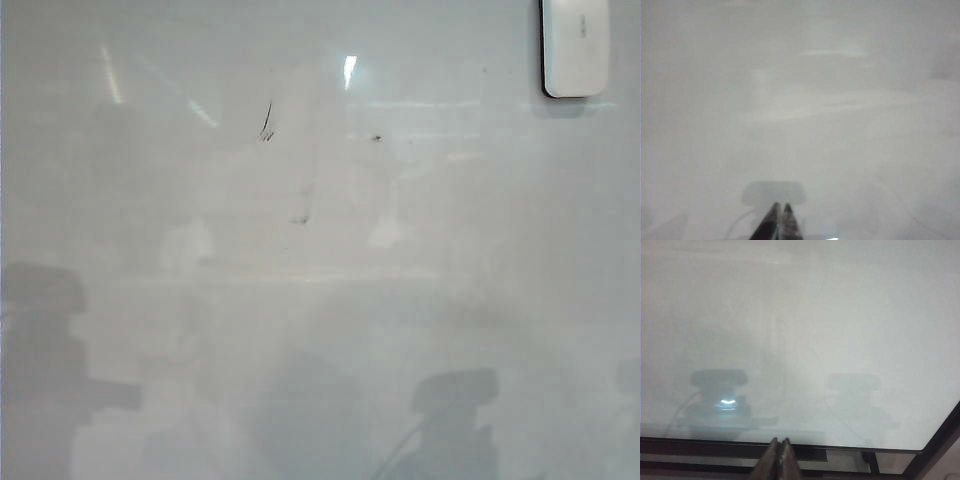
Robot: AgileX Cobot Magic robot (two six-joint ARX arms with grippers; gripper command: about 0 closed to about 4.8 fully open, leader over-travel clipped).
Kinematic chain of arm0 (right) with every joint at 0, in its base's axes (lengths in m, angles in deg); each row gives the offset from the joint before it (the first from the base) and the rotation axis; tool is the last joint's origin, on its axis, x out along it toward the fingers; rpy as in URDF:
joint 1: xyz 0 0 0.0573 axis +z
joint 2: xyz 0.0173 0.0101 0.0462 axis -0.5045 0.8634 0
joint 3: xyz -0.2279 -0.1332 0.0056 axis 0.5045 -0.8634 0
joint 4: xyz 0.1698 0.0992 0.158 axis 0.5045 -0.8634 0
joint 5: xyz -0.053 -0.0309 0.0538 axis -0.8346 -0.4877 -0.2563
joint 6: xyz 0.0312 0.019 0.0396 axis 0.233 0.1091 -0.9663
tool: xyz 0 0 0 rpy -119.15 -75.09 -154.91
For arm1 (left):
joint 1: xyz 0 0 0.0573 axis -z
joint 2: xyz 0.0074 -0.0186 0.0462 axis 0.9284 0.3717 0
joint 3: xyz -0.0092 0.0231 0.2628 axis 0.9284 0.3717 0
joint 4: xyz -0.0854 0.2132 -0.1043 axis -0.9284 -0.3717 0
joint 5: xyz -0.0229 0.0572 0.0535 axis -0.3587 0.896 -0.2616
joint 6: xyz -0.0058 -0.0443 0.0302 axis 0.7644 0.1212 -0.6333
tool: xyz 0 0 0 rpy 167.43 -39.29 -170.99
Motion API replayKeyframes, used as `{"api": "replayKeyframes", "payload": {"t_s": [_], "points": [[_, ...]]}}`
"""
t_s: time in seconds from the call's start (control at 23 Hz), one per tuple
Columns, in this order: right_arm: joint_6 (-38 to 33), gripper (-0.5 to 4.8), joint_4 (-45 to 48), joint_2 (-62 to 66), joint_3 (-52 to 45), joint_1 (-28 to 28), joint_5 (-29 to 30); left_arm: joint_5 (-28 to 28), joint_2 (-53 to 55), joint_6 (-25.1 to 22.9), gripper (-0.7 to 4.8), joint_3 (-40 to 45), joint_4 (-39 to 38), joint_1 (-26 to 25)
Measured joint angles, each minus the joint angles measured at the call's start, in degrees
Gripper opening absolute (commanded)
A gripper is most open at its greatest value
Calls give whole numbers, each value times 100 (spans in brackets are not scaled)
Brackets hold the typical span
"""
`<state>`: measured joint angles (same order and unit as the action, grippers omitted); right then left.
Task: Grab the whiteboard eraser that is attached to the surface of the whiteboard and use it to clean the writing on the whiteboard.
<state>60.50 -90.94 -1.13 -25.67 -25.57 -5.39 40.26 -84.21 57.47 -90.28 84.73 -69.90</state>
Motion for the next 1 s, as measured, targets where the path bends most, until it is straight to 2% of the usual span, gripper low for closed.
{"api": "replayKeyframes", "payload": {"t_s": [0.09,0.13,0.39,1.0], "points": [[0,0,0,-2,0,0,0,450,0,181,-2,374,138,0],[0,0,0,-2,0,0,0,487,2,199,-2,511,129,0],[0,0,0,-2,0,9,0,490,7,133,-2,533,-638,0],[0,0,0,-2,0,9,0,490,4,131,-2,531,-807,0]]}}
